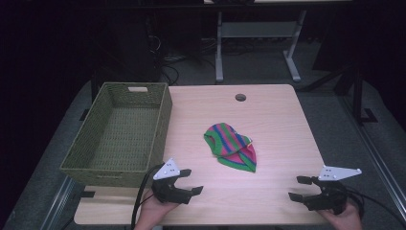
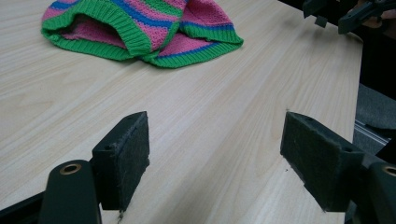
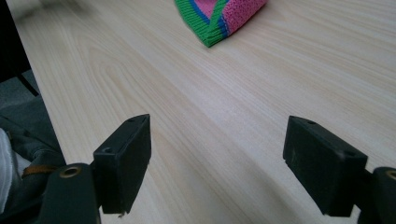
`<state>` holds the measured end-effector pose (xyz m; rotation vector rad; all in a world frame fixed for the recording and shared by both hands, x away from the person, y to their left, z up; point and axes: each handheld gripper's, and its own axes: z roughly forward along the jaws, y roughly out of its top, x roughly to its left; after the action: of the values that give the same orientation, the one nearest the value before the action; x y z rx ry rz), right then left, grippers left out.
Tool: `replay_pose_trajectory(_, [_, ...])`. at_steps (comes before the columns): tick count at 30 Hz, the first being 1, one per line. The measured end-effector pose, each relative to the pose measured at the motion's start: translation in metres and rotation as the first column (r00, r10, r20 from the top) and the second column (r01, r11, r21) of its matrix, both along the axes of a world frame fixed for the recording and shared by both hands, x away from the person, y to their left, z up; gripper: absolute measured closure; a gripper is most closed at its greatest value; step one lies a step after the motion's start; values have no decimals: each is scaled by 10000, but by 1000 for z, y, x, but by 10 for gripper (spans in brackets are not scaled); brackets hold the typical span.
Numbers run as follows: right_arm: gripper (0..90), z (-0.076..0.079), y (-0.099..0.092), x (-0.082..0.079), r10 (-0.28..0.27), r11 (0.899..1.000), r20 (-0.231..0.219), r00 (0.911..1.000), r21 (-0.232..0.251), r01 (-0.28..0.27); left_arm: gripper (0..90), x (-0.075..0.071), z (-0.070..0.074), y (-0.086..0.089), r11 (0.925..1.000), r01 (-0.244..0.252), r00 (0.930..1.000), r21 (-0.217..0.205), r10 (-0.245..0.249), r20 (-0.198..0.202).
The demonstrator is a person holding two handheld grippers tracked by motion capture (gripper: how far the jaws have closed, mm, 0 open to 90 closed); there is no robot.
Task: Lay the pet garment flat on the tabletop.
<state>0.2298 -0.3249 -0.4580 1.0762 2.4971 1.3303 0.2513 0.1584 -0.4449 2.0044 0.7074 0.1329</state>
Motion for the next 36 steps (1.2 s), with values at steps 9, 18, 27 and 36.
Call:
replay_pose_trajectory(9, [214,4,5,1,178,9998,35,9998,67,-178,234,-1,0,-1,10000,87,9999,36,-88,95])
replay_pose_trajectory(18, [197,17,7,9,441,9986,173,9989,274,-445,234,-1,0,0,9999,101,9999,48,-101,70])
replay_pose_trajectory(27, [175,34,18,22,895,9959,31,9960,131,-896,234,-1,1,3,10000,71,9999,-50,-70,91])
replay_pose_trajectory(36, [172,45,32,38,1321,9912,-176,9911,27,-1320,234,0,1,2,9999,125,9999,-73,-124,78])
